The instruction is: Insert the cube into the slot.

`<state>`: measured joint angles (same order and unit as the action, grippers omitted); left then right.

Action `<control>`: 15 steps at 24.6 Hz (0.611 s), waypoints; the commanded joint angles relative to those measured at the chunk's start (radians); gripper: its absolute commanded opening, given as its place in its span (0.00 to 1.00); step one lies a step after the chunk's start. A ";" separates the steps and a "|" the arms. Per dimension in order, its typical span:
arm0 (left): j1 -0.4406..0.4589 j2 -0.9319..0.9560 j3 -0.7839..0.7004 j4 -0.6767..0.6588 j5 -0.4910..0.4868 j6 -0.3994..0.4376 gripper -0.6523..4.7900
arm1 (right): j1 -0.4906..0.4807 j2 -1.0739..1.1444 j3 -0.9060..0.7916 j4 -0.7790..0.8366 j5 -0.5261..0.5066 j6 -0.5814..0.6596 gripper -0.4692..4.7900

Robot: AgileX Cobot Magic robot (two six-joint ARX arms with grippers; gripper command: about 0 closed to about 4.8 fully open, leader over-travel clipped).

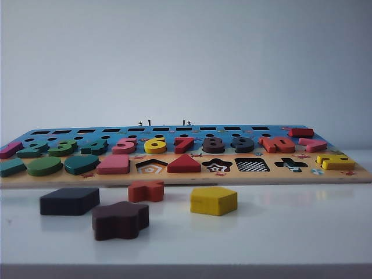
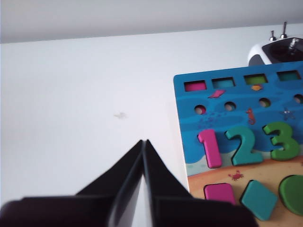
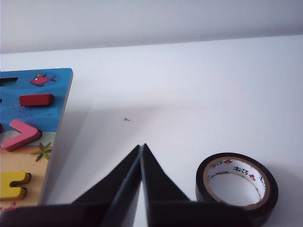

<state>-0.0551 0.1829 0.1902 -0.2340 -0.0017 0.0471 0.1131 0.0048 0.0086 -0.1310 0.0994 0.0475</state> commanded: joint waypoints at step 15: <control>0.000 0.272 0.393 -0.410 0.192 0.009 0.15 | -0.001 -0.002 0.000 0.010 0.006 -0.002 0.08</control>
<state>-0.0551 0.4427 0.5629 -0.6086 0.1726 0.0505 0.1131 0.0048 0.0086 -0.1310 0.0990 0.0475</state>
